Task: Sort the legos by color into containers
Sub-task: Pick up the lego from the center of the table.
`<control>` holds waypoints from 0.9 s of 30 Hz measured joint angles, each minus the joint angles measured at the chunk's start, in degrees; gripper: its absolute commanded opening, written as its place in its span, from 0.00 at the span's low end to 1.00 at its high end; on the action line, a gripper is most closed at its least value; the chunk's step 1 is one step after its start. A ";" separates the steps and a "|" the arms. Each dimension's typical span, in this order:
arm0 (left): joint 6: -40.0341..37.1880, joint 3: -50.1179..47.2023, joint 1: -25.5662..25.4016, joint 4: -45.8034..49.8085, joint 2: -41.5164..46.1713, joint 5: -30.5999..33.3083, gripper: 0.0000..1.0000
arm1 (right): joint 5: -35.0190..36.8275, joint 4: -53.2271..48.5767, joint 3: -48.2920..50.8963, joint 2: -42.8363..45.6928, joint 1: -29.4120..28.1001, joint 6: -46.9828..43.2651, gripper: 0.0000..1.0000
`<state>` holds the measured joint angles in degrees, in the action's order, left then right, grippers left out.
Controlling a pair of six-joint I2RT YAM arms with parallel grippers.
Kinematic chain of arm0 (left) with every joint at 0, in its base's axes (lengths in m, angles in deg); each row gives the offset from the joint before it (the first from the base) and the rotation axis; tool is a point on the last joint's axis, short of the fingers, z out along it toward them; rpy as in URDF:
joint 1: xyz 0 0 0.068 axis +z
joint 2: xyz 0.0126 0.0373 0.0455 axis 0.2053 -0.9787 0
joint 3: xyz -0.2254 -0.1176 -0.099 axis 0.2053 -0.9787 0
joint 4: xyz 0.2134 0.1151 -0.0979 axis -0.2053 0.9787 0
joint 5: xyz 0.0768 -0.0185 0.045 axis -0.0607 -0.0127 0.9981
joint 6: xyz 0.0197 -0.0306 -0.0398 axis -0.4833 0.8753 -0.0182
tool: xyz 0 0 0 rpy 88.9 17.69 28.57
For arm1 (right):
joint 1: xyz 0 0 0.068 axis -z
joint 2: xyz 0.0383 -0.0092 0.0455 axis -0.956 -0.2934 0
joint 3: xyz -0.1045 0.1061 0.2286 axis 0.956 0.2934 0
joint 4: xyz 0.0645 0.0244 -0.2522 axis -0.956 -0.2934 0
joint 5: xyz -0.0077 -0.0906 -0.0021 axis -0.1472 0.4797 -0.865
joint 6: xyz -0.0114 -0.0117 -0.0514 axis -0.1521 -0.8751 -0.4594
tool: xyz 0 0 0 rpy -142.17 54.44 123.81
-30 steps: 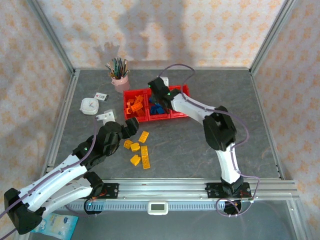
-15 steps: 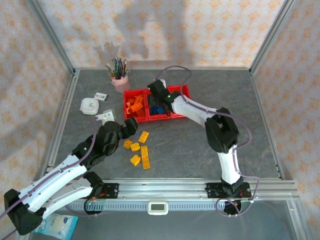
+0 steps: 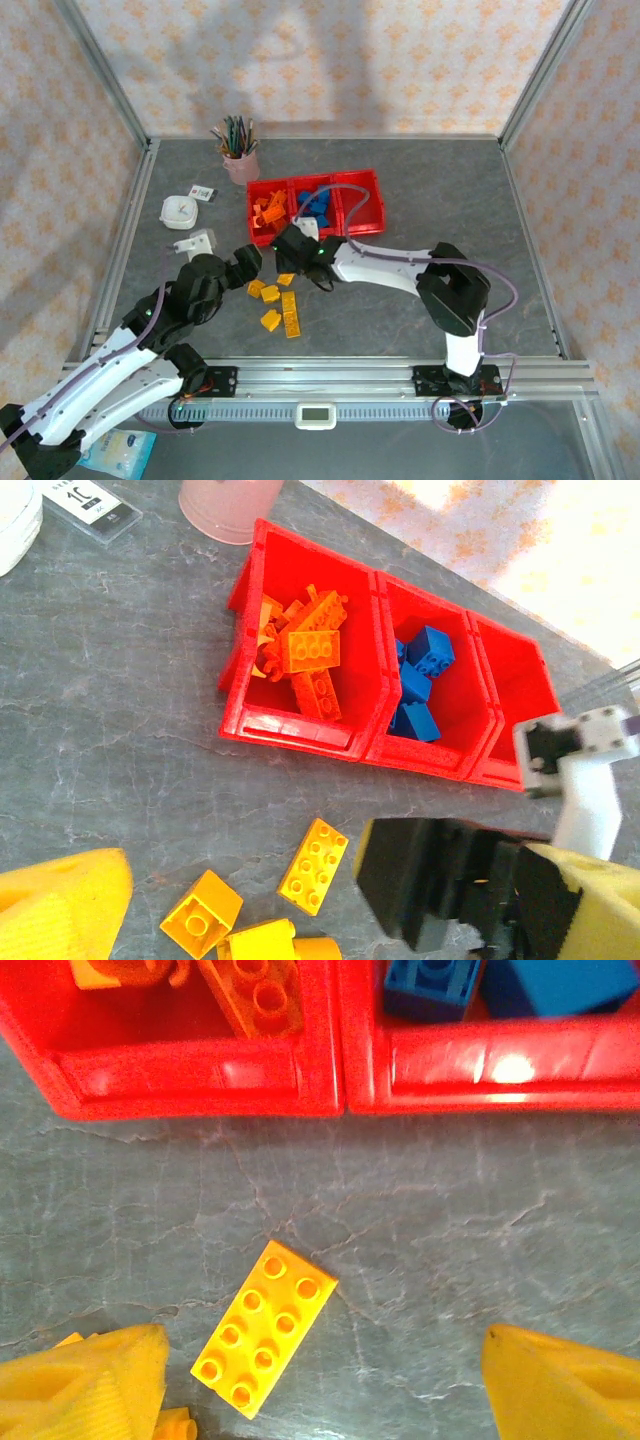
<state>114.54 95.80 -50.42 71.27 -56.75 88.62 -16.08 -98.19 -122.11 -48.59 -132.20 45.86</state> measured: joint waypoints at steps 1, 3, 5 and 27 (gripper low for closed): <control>0.24 -0.04 0.00 0.46 0.37 -0.02 0.99 | 0.11 -0.02 -0.28 -1.18 -0.44 1.20 0.84; 0.61 -0.09 0.00 1.29 0.96 -0.02 0.99 | 0.31 -0.17 -1.60 -4.07 -1.25 3.37 0.84; 0.90 -0.11 0.00 2.10 1.53 0.00 0.99 | 0.61 -0.24 -3.34 -6.95 -1.95 5.09 0.83; 1.49 -0.24 0.00 3.45 3.45 -0.04 0.99 | 6.10 -3.28 -6.86 -12.79 -2.95 8.22 0.30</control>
<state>116.02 95.56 -50.42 74.73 -53.30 88.57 -9.98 -101.47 -128.98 -61.38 -135.15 54.07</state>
